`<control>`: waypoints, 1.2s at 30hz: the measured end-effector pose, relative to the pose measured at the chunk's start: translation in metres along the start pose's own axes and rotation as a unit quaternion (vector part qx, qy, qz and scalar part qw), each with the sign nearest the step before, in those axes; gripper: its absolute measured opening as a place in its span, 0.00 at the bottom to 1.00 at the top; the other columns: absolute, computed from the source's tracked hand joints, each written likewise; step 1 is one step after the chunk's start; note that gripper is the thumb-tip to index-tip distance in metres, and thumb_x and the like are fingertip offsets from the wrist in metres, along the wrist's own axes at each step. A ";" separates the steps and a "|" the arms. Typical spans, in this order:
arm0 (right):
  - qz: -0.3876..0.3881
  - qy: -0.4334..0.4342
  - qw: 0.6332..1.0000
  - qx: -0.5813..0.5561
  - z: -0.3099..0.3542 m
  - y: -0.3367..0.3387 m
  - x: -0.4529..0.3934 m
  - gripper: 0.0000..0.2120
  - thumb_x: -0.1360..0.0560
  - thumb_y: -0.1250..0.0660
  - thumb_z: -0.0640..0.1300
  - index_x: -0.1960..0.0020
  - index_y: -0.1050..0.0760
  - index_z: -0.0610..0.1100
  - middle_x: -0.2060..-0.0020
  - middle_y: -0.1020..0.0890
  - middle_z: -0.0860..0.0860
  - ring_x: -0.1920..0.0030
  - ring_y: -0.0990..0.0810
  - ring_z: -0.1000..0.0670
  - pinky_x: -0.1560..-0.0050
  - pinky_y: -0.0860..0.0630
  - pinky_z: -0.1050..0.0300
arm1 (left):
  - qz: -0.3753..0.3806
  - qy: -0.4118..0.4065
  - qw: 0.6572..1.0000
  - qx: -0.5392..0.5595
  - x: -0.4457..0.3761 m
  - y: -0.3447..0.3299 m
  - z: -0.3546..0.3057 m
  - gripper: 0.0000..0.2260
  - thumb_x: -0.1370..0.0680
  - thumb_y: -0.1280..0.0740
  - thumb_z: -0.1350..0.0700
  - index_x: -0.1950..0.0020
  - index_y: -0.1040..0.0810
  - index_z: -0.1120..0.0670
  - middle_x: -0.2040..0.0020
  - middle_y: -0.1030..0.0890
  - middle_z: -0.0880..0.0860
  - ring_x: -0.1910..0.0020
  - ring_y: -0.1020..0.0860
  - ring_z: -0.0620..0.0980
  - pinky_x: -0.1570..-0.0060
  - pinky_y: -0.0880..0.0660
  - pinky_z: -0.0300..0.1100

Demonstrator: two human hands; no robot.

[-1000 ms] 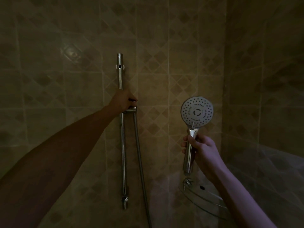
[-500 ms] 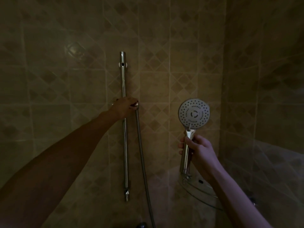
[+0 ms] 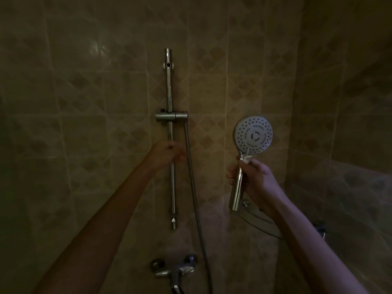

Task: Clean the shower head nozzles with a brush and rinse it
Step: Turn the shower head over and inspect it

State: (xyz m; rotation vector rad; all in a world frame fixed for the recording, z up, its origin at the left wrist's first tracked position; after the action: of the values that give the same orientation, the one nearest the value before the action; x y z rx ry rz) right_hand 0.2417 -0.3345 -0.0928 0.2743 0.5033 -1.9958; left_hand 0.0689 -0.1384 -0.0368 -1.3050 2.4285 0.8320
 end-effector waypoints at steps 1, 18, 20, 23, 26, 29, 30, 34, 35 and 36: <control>0.008 -0.003 1.000 0.000 -0.005 -0.001 0.003 0.13 0.20 0.39 0.42 0.39 0.28 0.37 0.52 0.17 0.39 0.50 0.17 0.39 0.47 0.22 0.45 | 0.033 0.015 0.999 0.028 0.020 -0.009 0.004 0.11 0.19 0.38 0.58 0.56 0.18 0.57 0.61 0.16 0.55 0.65 0.18 0.44 0.52 0.22 0.44; 0.018 -0.185 0.979 0.077 -0.164 0.000 0.102 0.07 0.27 0.29 0.37 0.49 0.21 0.36 0.52 0.16 0.36 0.47 0.18 0.37 0.42 0.25 0.36 | 0.121 0.261 0.881 0.377 0.254 -0.173 0.134 0.24 0.26 0.36 0.53 0.36 0.29 0.68 0.62 0.19 0.58 0.66 0.20 0.51 0.63 0.26 0.44; 0.027 -0.197 0.977 0.075 -0.183 0.004 0.113 0.07 0.28 0.28 0.39 0.51 0.20 0.37 0.53 0.15 0.39 0.50 0.16 0.41 0.50 0.21 0.47 | 0.118 0.281 0.884 0.354 0.265 -0.179 0.144 0.21 0.26 0.32 0.54 0.38 0.26 0.64 0.61 0.18 0.56 0.64 0.20 0.51 0.58 0.32 0.45; 0.036 -0.216 0.972 0.086 -0.207 0.011 0.131 0.10 0.29 0.26 0.41 0.51 0.20 0.36 0.53 0.16 0.38 0.49 0.16 0.41 0.52 0.19 0.50 | 0.116 0.307 0.880 0.343 0.282 -0.185 0.158 0.14 0.25 0.32 0.57 0.44 0.26 0.65 0.62 0.18 0.56 0.64 0.20 0.51 0.59 0.31 0.44; 0.035 -0.237 0.966 0.098 -0.230 0.019 0.147 0.16 0.29 0.26 0.40 0.50 0.24 0.30 0.56 0.20 0.34 0.50 0.19 0.34 0.43 0.24 0.40 | 0.115 0.335 0.872 0.337 0.303 -0.192 0.167 0.06 0.22 0.37 0.63 0.47 0.27 0.64 0.64 0.19 0.54 0.67 0.21 0.48 0.67 0.27 0.42; 0.059 -0.258 0.957 0.117 -0.241 0.024 0.158 0.11 0.30 0.25 0.43 0.53 0.19 0.37 0.60 0.20 0.42 0.55 0.21 0.44 0.50 0.23 0.50 | 0.097 0.377 0.849 0.357 0.319 -0.199 0.173 0.02 0.21 0.39 0.65 0.51 0.27 0.63 0.65 0.22 0.55 0.69 0.24 0.48 0.67 0.25 0.42; 0.083 -0.271 0.951 0.126 -0.241 0.027 0.160 0.10 0.30 0.25 0.46 0.54 0.17 0.40 0.59 0.18 0.44 0.55 0.20 0.46 0.50 0.22 0.52 | 0.090 0.389 0.843 0.360 0.324 -0.202 0.175 0.02 0.21 0.39 0.65 0.51 0.27 0.63 0.64 0.23 0.56 0.69 0.24 0.49 0.67 0.25 0.42; 0.170 -0.319 0.908 0.212 -0.219 0.053 0.148 0.17 0.30 0.26 0.53 0.46 0.18 0.44 0.50 0.14 0.49 0.48 0.16 0.50 0.48 0.20 0.57 | 0.062 0.422 0.824 0.372 0.341 -0.207 0.186 0.03 0.21 0.40 0.66 0.49 0.28 0.65 0.64 0.24 0.57 0.69 0.25 0.50 0.67 0.25 0.42; 0.170 -0.315 0.902 0.240 -0.208 0.062 0.139 0.17 0.30 0.26 0.53 0.46 0.18 0.45 0.51 0.14 0.50 0.48 0.16 0.51 0.49 0.20 0.57 | 0.056 0.427 0.820 0.377 0.344 -0.207 0.189 0.03 0.21 0.40 0.66 0.50 0.28 0.65 0.63 0.24 0.58 0.69 0.25 0.50 0.67 0.24 0.43; 0.161 -0.307 0.901 0.262 -0.197 0.072 0.126 0.17 0.31 0.26 0.53 0.46 0.18 0.45 0.52 0.14 0.50 0.49 0.16 0.51 0.50 0.19 0.57 | 0.050 0.430 0.817 0.381 0.346 -0.207 0.192 0.03 0.21 0.40 0.67 0.50 0.27 0.65 0.63 0.24 0.58 0.69 0.25 0.50 0.67 0.24 0.43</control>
State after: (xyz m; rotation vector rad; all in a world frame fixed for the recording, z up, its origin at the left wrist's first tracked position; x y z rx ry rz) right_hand 0.2431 -0.3727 -0.3345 0.0355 -0.4663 -1.7296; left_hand 0.0381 -0.3473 -0.4296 -1.3369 2.9161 -0.9089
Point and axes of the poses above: each hand's wrist, its own x-axis away from the middle knuckle, its own y-axis out of the back of the hand, z = x × y, the point moved 5 cm from there along -x, towards the middle knuckle
